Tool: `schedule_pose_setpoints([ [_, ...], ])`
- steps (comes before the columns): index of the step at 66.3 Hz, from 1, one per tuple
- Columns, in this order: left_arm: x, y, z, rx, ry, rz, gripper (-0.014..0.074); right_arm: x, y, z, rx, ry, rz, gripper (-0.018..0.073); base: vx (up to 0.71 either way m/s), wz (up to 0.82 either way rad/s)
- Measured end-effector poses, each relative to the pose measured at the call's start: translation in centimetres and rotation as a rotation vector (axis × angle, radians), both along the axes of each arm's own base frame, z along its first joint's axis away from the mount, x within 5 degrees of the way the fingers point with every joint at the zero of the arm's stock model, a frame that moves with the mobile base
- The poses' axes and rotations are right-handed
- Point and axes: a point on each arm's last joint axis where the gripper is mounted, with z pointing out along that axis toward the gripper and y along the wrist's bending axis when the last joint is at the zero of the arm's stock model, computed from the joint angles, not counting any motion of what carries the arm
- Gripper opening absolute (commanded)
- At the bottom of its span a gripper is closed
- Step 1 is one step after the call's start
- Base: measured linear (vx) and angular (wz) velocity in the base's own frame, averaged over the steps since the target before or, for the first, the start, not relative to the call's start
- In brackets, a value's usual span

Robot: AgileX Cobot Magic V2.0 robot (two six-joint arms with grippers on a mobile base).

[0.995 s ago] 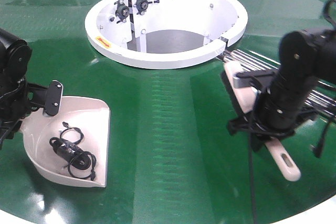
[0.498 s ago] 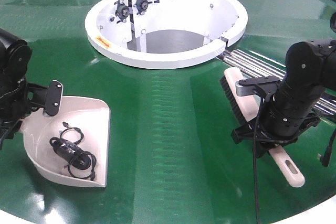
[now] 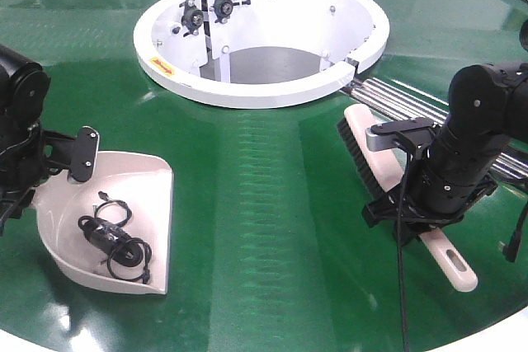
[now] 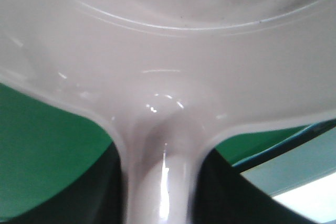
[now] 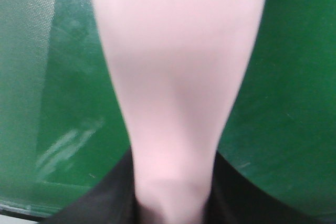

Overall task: Clean and inspect green conveyor with broom and dustpan
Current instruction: 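Carry the brush back and lower it onto the belt with the right gripper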

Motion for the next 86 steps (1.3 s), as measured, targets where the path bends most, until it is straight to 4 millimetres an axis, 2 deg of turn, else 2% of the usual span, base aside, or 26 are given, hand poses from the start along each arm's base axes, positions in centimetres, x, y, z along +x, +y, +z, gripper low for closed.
schedule_pose_setpoints([
  [40, -0.03, -0.08, -0.03, -0.01, 0.002, 0.004, -0.0006, -0.05, 0.01, 0.0, 0.001, 0.006, 0.004, -0.0001, 0.0, 0.0],
  [55, -0.16, -0.24, -0.1, -0.03, 0.002, 0.046, 0.0026, -0.05, 0.01, 0.0, 0.001, 0.006, 0.004, -0.0001, 0.0, 0.0],
  [68, -0.28, -0.56, -0.2, -0.069, 0.007, 0.075, 0.0109, -0.05, 0.02, 0.0, 0.001, 0.005, 0.005, -0.0001, 0.0, 0.0],
  [86, -0.32, -0.68, -0.24, -0.083, 0.008, 0.087, 0.0325, -0.05, 0.02, 0.0, 0.001, 0.004, 0.011, -0.0001, 0.0, 0.0],
])
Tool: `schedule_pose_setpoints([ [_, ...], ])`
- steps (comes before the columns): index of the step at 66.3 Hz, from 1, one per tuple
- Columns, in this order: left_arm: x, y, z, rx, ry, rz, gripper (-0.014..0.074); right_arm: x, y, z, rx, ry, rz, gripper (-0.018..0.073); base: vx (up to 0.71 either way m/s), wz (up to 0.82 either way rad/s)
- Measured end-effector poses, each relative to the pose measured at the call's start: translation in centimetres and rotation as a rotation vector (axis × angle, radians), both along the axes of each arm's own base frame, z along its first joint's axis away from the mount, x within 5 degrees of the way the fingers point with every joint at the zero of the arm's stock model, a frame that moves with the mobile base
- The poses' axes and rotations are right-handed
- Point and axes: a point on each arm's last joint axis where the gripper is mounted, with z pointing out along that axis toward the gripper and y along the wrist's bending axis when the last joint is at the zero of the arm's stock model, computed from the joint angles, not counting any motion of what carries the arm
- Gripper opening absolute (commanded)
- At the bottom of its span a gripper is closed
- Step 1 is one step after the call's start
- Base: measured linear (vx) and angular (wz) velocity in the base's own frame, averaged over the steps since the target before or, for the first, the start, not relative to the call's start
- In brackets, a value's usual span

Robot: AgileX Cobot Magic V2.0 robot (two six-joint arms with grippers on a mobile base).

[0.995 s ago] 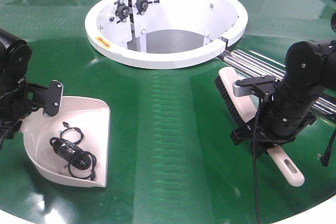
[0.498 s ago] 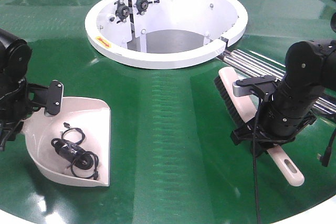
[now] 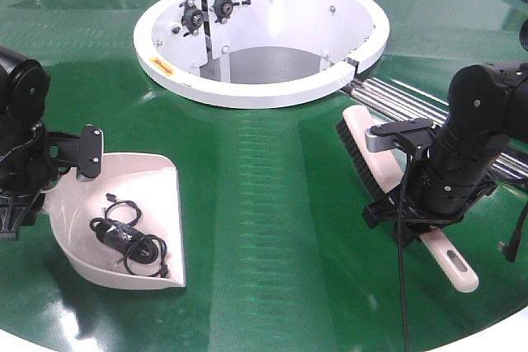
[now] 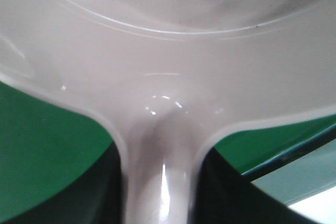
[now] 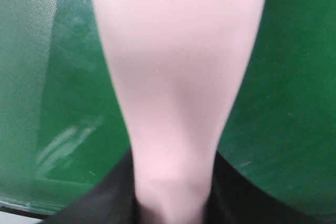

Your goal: Clean and inspect green conveyor with broom and dustpan

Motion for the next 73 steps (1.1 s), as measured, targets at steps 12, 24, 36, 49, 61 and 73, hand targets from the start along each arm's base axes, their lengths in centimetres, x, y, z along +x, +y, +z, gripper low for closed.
schedule_pose_setpoints([
  [12, 0.1, -0.1, 0.0, -0.016, -0.013, 0.025, 0.0456, 0.0, 0.0, 0.0, 0.0, 0.0, 0.0, -0.0001, 0.0, 0.0],
  [24, 0.1, -0.1, 0.0, -0.017, -0.017, 0.032, 0.0482, 0.0, -0.2, 0.0, -0.022, -0.004, -0.019, -0.0001, 0.0, 0.0],
  [36, 0.0, -0.1, 0.3, -0.021, -0.026, 0.035, 0.0482, 0.2, -0.7, -0.2, -0.077, 0.001, -0.052, -0.0001, 0.0, 0.0],
  [49, -0.6, -0.4, 1.7, -0.066, -0.064, 0.049, 0.0482, 0.8, -0.6, -2.3, -0.1, 0.062, -0.06, 0.0001, 0.0, 0.0],
  [61, -1.3, -0.7, 3.0, -0.125, -0.097, 0.065, 0.0482, 1.3, -0.4, -4.3, -0.117, 0.126, -0.06, 0.0044, 0.0, 0.0],
  [73, -2.0, -1.1, 4.2, -0.18, -0.123, 0.08, 0.0482, 1.5, -0.3, -5.7, -0.125, 0.168, -0.058, 0.0197, 0.0, 0.0],
])
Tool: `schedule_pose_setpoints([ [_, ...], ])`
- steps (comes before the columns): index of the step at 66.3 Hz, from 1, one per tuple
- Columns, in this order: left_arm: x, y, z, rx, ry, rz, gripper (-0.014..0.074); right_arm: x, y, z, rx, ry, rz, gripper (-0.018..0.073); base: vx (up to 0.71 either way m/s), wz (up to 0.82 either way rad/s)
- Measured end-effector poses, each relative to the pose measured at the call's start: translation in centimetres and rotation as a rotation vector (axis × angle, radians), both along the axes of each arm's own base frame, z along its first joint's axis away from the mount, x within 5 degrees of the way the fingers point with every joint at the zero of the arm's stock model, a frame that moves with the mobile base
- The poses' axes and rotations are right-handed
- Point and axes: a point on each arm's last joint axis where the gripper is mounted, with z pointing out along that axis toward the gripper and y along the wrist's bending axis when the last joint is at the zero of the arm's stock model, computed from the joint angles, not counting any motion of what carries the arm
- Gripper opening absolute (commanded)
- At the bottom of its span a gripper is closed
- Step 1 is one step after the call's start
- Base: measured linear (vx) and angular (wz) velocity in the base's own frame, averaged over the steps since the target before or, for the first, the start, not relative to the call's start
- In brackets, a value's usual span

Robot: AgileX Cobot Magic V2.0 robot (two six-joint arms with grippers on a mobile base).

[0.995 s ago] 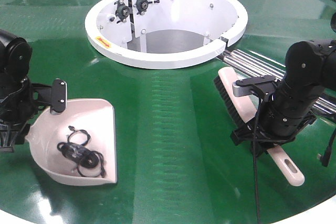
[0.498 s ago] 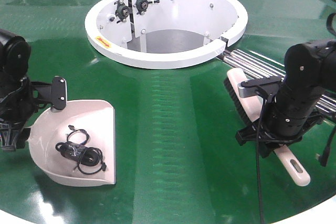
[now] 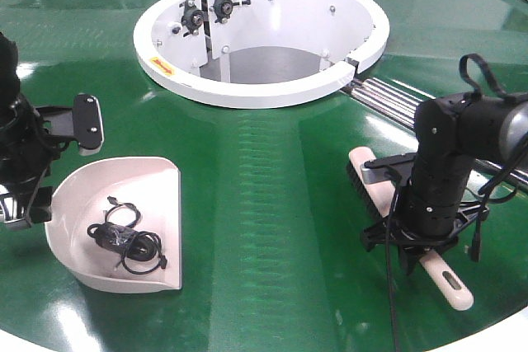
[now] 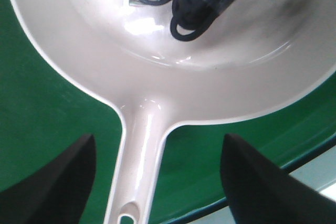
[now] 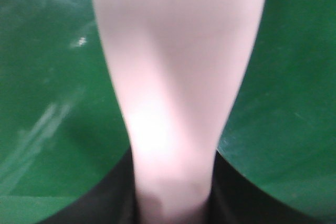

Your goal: Clean and inspect green conveyor with broom and dustpan

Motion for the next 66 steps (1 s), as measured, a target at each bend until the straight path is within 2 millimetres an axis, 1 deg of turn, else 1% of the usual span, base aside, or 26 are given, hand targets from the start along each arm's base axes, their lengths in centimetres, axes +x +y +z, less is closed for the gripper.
schedule_pose_setpoints([
  [11, -0.5, -0.3, 0.7, -0.044, -0.014, 0.01, 0.0482, 0.1, 0.1, -0.2, 0.003, 0.0, 0.002, 0.0404, 0.0, 0.0],
  [18, -0.6, -0.6, 1.0, -0.083, -0.016, 0.018, 0.0482, 0.2, 0.1, 0.0, 0.009, -0.019, 0.003, 0.0512, 0.0, 0.0],
  [25, -0.8, -1.0, 1.1, -0.128, -0.011, 0.028, 0.0482, 0.0, 0.0, 1.1, 0.018, -0.057, 0.007, 0.0578, 0.0, 0.0],
  [32, -0.9, -1.5, 1.2, -0.188, -0.003, 0.054, 0.0482, -0.3, 0.0, 2.7, 0.033, -0.112, 0.01, 0.0594, 0.0, 0.0],
  [41, -1.2, -2.2, 1.5, -0.28, 0.005, 0.133, 0.0482, -1.2, -0.3, 5.9, 0.059, -0.218, 0.023, 0.0592, 0.0, 0.0],
  [49, -1.9, -2.4, 2.9, -0.341, -0.023, 0.202, 0.0482, -2.2, -0.5, 9.0, 0.088, -0.342, 0.046, 0.0592, 0.0, 0.0],
  [54, -2.7, -2.4, 4.3, -0.373, -0.074, 0.233, 0.0482, -3.1, -0.7, 11.2, 0.111, -0.438, 0.05, 0.0592, 0.0, 0.0],
  [60, -3.9, -2.2, 6.5, -0.415, -0.17, 0.279, 0.0482, -4.4, -1.1, 14.1, 0.14, -0.571, 0.052, 0.0592, 0.0, 0.0],
  [66, -5.6, -1.9, 9.0, -0.474, -0.27, 0.336, 0.0479, -5.8, -1.4, 16.6, 0.169, -0.696, 0.054, 0.0592, 0.0, 0.0],
])
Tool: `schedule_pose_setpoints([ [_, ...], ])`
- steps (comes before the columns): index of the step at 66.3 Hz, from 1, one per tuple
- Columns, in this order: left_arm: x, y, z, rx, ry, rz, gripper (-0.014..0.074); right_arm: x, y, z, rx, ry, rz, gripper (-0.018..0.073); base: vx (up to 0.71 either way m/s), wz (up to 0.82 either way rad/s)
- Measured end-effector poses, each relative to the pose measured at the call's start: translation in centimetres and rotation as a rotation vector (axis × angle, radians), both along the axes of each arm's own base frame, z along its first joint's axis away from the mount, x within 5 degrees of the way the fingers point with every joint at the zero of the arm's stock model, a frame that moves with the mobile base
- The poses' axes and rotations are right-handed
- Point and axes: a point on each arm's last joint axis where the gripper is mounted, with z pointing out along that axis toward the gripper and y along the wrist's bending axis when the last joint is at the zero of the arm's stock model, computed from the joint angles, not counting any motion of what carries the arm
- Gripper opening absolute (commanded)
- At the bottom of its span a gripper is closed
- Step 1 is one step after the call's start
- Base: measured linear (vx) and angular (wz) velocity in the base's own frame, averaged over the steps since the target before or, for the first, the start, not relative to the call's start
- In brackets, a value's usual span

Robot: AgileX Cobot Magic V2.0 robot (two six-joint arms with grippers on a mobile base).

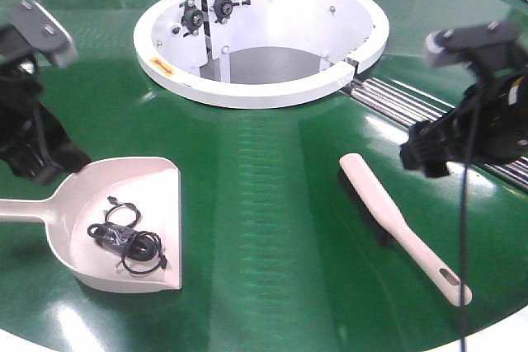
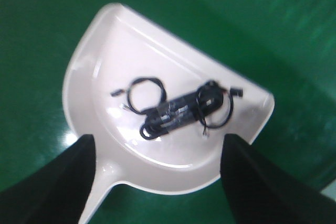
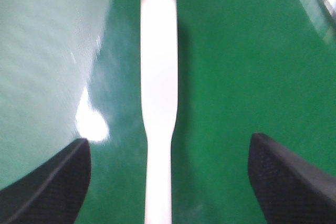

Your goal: Clean and inspect green conveyor with broom and dustpan

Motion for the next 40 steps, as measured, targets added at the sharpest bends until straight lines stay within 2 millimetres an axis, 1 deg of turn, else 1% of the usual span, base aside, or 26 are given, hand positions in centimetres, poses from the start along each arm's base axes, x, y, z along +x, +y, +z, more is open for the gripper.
schedule_pose_setpoints([
  [6, -1.8, 0.3, 2.2, -0.06, -0.076, 0.066, 0.0465, -1.8, -0.5, 2.4, 0.024, -0.117, 0.009, 0.0592, 0.0, 0.0],
  [10, -3.1, 0.5, 3.5, -0.095, -0.13, 0.099, 0.0447, -2.8, -0.7, 3.5, 0.029, -0.174, 0.02, 0.0592, 0.0, 0.0],
  [13, -4.3, 0.6, 4.6, -0.125, -0.18, 0.123, 0.0433, -4.1, -1.0, 4.7, 0.039, -0.227, 0.025, 0.0592, 0.0, 0.0],
  [17, -5.9, 0.9, 5.8, -0.161, -0.253, 0.146, 0.0414, -5.2, -1.3, 5.5, 0.055, -0.285, 0.029, 0.0592, 0.0, 0.0],
  [21, -7.6, 1.3, 6.3, -0.19, -0.321, 0.163, 0.04, -7.0, -1.7, 5.9, 0.08, -0.36, 0.031, 0.0592, 0.0, 0.0],
  [25, -9.4, 1.6, 6.6, -0.22, -0.402, 0.177, 0.0393, -8.8, -2.1, 5.5, 0.099, -0.427, 0.033, 0.0592, 0.0, 0.0],
  [29, -10.9, 1.9, 6.3, -0.247, -0.464, 0.19, 0.0391, -10.4, -2.5, 4.6, 0.109, -0.474, 0.034, 0.0592, 0.0, 0.0],
  [33, -12.5, 2.2, 5.5, -0.283, -0.522, 0.203, 0.0391, -12.1, -2.9, 3.7, 0.125, -0.545, 0.035, 0.0592, 0.0, 0.0],
  [36, -13.6, 2.3, 4.7, -0.317, -0.559, 0.213, 0.0391, -13.0, -3.1, 2.5, 0.138, -0.595, 0.036, 0.0592, 0.0, 0.0],
  [40, -14.7, 2.5, 3.1, -0.375, -0.612, 0.234, 0.0391, -14.3, -3.4, 1.0, 0.165, -0.671, 0.035, 0.0592, 0.0, 0.0],
])
